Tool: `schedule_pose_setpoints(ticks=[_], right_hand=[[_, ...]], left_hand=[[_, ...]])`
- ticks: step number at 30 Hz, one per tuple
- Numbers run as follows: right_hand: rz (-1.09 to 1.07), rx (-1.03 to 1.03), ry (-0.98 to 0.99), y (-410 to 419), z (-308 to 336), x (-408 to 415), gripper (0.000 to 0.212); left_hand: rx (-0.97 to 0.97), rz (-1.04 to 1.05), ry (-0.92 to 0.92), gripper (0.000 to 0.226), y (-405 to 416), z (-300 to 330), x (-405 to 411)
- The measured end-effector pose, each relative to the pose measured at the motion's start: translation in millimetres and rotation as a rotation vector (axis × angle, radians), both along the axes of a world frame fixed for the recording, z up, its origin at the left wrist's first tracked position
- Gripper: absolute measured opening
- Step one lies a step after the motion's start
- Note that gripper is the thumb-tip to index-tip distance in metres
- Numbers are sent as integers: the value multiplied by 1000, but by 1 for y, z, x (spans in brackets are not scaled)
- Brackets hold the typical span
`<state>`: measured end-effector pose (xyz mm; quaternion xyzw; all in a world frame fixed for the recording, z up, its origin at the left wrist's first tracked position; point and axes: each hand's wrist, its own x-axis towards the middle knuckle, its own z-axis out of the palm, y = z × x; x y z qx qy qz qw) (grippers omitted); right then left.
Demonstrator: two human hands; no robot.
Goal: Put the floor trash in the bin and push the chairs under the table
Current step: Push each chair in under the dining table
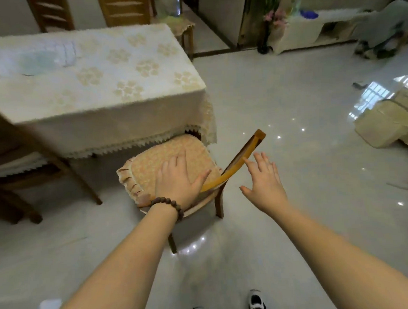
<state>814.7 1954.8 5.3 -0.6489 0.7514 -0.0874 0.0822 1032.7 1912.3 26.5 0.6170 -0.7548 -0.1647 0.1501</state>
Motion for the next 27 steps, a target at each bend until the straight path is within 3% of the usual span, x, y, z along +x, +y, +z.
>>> schedule_pose_setpoints(ticks=[3, 5, 8, 10, 15, 19, 27], right_hand=[[161, 20, 110, -41, -1, -18, 86], [270, 45, 162, -64, -4, -29, 89], [454, 96, 241, -92, -10, -42, 87], [557, 105, 308, -107, -17, -51, 79], [753, 126, 425, -136, -28, -69, 47], [838, 83, 472, -143, -27, -73, 11], [869, -16, 428, -152, -25, -63, 5]], left_hand=[[11, 81, -58, 96, -4, -11, -1], [117, 72, -118, 105, -4, -19, -3], [262, 14, -411, 110, -2, -36, -12], [307, 29, -539, 97, -5, -46, -18], [300, 126, -657, 33, -7, -45, -27], [233, 139, -731, 31, -5, -48, -27], [219, 81, -703, 32, -18, -52, -3]])
